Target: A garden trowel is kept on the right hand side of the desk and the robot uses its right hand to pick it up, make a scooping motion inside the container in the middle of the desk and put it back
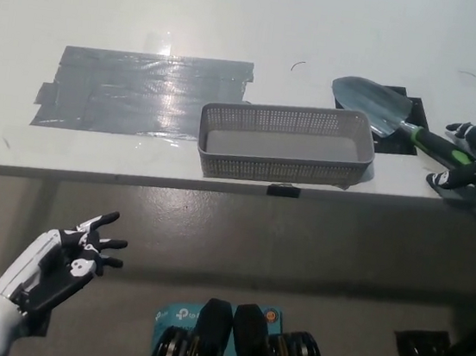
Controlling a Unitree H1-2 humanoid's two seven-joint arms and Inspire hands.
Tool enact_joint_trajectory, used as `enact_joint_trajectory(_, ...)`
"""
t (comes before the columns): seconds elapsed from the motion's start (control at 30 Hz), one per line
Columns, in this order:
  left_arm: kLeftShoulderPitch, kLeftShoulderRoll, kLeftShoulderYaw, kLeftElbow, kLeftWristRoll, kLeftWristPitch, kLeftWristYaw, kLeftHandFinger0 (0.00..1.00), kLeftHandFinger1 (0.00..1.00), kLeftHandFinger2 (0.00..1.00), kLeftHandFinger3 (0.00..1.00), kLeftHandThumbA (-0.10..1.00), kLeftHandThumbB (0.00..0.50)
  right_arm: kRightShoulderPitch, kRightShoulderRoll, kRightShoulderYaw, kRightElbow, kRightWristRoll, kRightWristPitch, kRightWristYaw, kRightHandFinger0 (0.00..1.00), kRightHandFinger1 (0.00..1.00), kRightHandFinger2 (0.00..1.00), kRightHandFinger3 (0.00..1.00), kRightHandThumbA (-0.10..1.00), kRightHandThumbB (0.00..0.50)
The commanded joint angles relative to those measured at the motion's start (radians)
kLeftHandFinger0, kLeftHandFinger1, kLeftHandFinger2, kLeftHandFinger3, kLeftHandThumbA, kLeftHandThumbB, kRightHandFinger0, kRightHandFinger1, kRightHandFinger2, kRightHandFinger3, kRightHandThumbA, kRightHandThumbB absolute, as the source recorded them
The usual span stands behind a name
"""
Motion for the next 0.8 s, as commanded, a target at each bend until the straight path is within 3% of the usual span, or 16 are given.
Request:
enact_joint_trajectory(0.0, -0.012, 0.006, 0.0, -0.032, -0.014, -0.036, -0.018, 0.74, 0.8, 0.98, 1.0, 0.7, 0.054, -0.061, 0.004, 0.002, 0.021, -0.002, -0.025, 0.047, 1.0, 1.0, 1.0, 1.0, 0.56, 0.302)
enact_joint_trajectory(0.07, -0.014, 0.006, 0.007, -0.04, -0.022, -0.03, -0.016, 0.75, 0.81, 0.98, 1.0, 0.69, 0.042, -0.055, -0.018, 0.023, 0.012, -0.024, -0.036, 0.063, 1.0, 1.0, 1.0, 1.0, 0.5, 0.085)
enact_joint_trajectory(0.1, -0.014, 0.006, 0.007, -0.04, -0.022, -0.03, -0.016, 0.75, 0.81, 0.98, 1.0, 0.69, 0.042, -0.055, -0.018, 0.024, 0.013, -0.023, -0.037, 0.064, 1.0, 1.0, 1.0, 1.0, 0.49, 0.069)
enact_joint_trajectory(0.13, -0.015, 0.009, 0.009, -0.036, -0.028, -0.043, -0.023, 0.76, 0.82, 0.99, 1.0, 0.69, 0.027, -0.056, -0.026, 0.041, 0.017, -0.045, 0.004, 0.079, 0.83, 0.85, 1.0, 1.0, 0.5, 0.003)
enact_joint_trajectory(0.17, -0.017, 0.011, 0.012, -0.037, -0.034, -0.048, -0.027, 0.76, 0.83, 0.99, 1.0, 0.68, 0.039, -0.06, -0.029, 0.043, 0.021, -0.047, 0.067, 0.105, 0.45, 0.58, 0.89, 1.0, 0.41, 0.0)
enact_joint_trajectory(0.2, -0.015, 0.01, 0.014, -0.036, -0.036, -0.054, -0.029, 0.76, 0.83, 0.99, 1.0, 0.68, 0.043, -0.063, -0.03, 0.045, 0.034, -0.048, 0.115, 0.128, 0.26, 0.44, 0.8, 1.0, 0.31, 0.0)
enact_joint_trajectory(0.23, -0.012, 0.013, 0.019, -0.038, -0.04, -0.055, -0.03, 0.76, 0.83, 0.99, 1.0, 0.68, 0.045, -0.07, -0.031, 0.065, 0.055, -0.066, 0.114, 0.136, 0.28, 0.6, 1.0, 1.0, 0.28, 0.0)
enact_joint_trajectory(0.27, -0.009, 0.011, 0.022, -0.039, -0.044, -0.055, -0.031, 0.76, 0.83, 0.98, 1.0, 0.68, 0.038, -0.08, -0.036, 0.102, 0.081, -0.099, 0.094, 0.144, 0.39, 0.82, 1.0, 1.0, 0.26, 0.0)
enact_joint_trajectory(0.3, -0.004, 0.011, 0.023, -0.042, -0.045, -0.056, -0.031, 0.76, 0.83, 0.99, 1.0, 0.68, 0.035, -0.093, -0.032, 0.126, 0.122, -0.112, 0.08, 0.148, 0.19, 0.61, 1.0, 1.0, 0.23, 0.0)
enact_joint_trajectory(0.33, 0.0, 0.015, 0.023, -0.04, -0.042, -0.067, -0.036, 0.76, 0.83, 1.0, 1.0, 0.69, 0.043, -0.102, -0.025, 0.142, 0.157, -0.12, 0.06, 0.143, 0.16, 0.56, 1.0, 1.0, 0.18, 0.0)
enact_joint_trajectory(0.4, 0.006, 0.017, 0.019, -0.038, -0.037, -0.086, -0.046, 0.75, 0.84, 1.0, 1.0, 0.72, 0.037, -0.094, -0.026, 0.17, 0.16, -0.134, 0.04, 0.12, 0.0, 0.31, 0.74, 1.0, -0.07, 0.0)
enact_joint_trajectory(0.47, 0.007, 0.015, 0.019, -0.036, -0.04, -0.09, -0.048, 0.74, 0.84, 1.0, 1.0, 0.72, 0.032, -0.102, -0.016, 0.178, 0.192, -0.133, 0.042, 0.108, 0.0, 0.17, 0.65, 1.0, -0.1, 0.0)
enact_joint_trajectory(0.57, 0.006, 0.017, 0.016, -0.035, -0.046, -0.089, -0.058, 0.73, 0.86, 1.0, 1.0, 0.69, 0.0, -0.078, -0.024, 0.206, 0.145, -0.163, 0.024, 0.088, 0.0, 0.11, 0.7, 1.0, -0.1, 0.0)
enact_joint_trajectory(0.67, 0.007, 0.018, 0.01, -0.041, -0.045, -0.085, -0.064, 0.73, 0.86, 1.0, 1.0, 0.67, 0.0, -0.07, -0.017, 0.245, 0.113, -0.205, 0.038, 0.095, 0.0, 0.0, 0.44, 1.0, 0.04, 0.0)
enact_joint_trajectory(0.7, 0.006, 0.018, 0.005, -0.044, -0.039, -0.089, -0.064, 0.72, 0.86, 1.0, 1.0, 0.68, 0.026, -0.067, -0.015, 0.247, 0.105, -0.203, 0.037, 0.095, 0.0, 0.03, 0.48, 1.0, 0.07, 0.0)
enact_joint_trajectory(0.77, 0.004, 0.024, -0.005, -0.041, -0.034, -0.108, -0.077, 0.72, 0.86, 1.0, 1.0, 0.71, 0.016, -0.065, -0.003, 0.244, 0.099, -0.197, 0.042, 0.096, 0.0, 0.0, 0.39, 1.0, 0.06, 0.0)
